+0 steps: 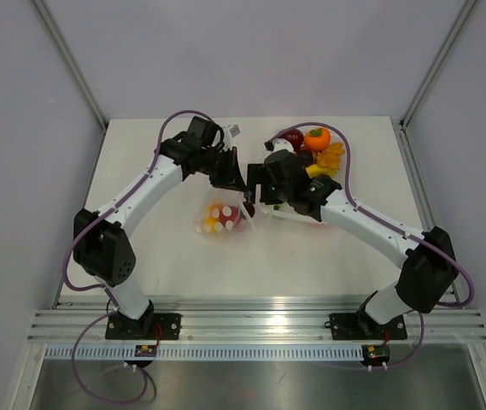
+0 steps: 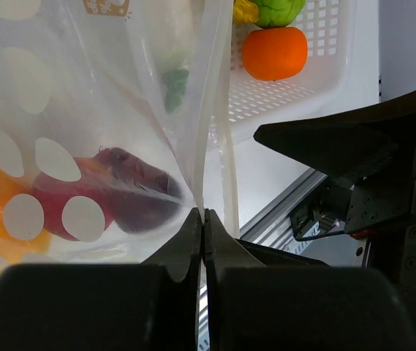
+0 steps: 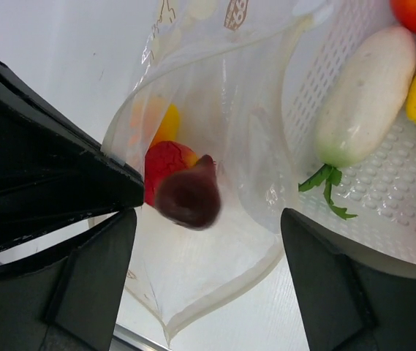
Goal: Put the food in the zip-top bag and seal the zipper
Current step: Place the fake fruit in the zipper food storage bag, then pick up the fake fruit from the bin.
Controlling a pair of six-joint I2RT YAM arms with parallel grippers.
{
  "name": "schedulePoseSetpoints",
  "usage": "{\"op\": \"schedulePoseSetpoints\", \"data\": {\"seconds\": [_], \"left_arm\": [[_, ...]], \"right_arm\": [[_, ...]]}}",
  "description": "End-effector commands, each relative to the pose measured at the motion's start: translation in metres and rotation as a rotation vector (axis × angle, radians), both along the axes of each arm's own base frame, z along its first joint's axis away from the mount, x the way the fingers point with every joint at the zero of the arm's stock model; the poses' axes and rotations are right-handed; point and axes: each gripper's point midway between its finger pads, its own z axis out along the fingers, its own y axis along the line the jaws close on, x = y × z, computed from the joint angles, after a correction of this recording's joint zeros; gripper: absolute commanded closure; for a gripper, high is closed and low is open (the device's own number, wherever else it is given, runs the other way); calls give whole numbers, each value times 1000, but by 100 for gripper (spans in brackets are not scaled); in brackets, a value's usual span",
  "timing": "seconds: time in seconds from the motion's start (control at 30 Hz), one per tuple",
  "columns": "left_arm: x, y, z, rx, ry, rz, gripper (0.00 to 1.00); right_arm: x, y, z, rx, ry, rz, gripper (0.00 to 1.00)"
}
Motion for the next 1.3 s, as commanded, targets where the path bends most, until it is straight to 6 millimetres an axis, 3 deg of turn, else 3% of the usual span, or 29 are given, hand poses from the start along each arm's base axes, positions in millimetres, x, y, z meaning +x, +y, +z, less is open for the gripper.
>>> {"op": "schedulePoseSetpoints", "data": {"seconds": [0.0,0.17,0.23,0.33,0.4,0.5,0.57,0.63,0.67,0.73,0.77,0.83,0.97,1.0,1.27], "left_arm": [[-5,-6,27,-72,-48,-26,100],[-4,-3,27,-66,-50,-16,100],[-3,-1,26,-60,-55,-12,100],[-3,0,26,-56,-59,-7,100],[-3,1,26,-52,-62,-5,100],[-3,1,24,-48,-56,-5,100],[-3,1,23,-47,-55,-5,100],[-4,1,21,-45,-51,-8,100],[-4,1,21,-43,-51,-8,100],[-5,2,21,-40,-51,-11,100],[-5,2,21,-35,-51,-14,100],[-4,2,20,-31,-50,-15,100],[-5,3,18,-24,-41,-16,100],[-6,3,17,-26,-40,-20,100],[-4,3,9,-18,-27,-17,100]], "right_arm": [[14,-5,46,30,-121,-64,15],[34,-62,52,-37,-177,-250,31],[48,-97,46,-37,-161,-342,40],[68,-141,32,-43,-114,-453,41],[84,-165,24,-49,-94,-512,35],[105,-184,16,-42,-75,-551,27],[118,-191,5,-37,-48,-563,24],[133,-201,7,-8,-51,-575,17],[139,-203,-4,-11,-27,-575,14],[154,-211,-1,15,-30,-579,9],[161,-212,-11,12,-7,-579,8],[175,-215,-5,36,-20,-568,8],[198,-216,-20,46,11,-558,7],[203,-214,-15,59,-4,-552,7],[231,-215,-21,83,-2,-543,7]]}}
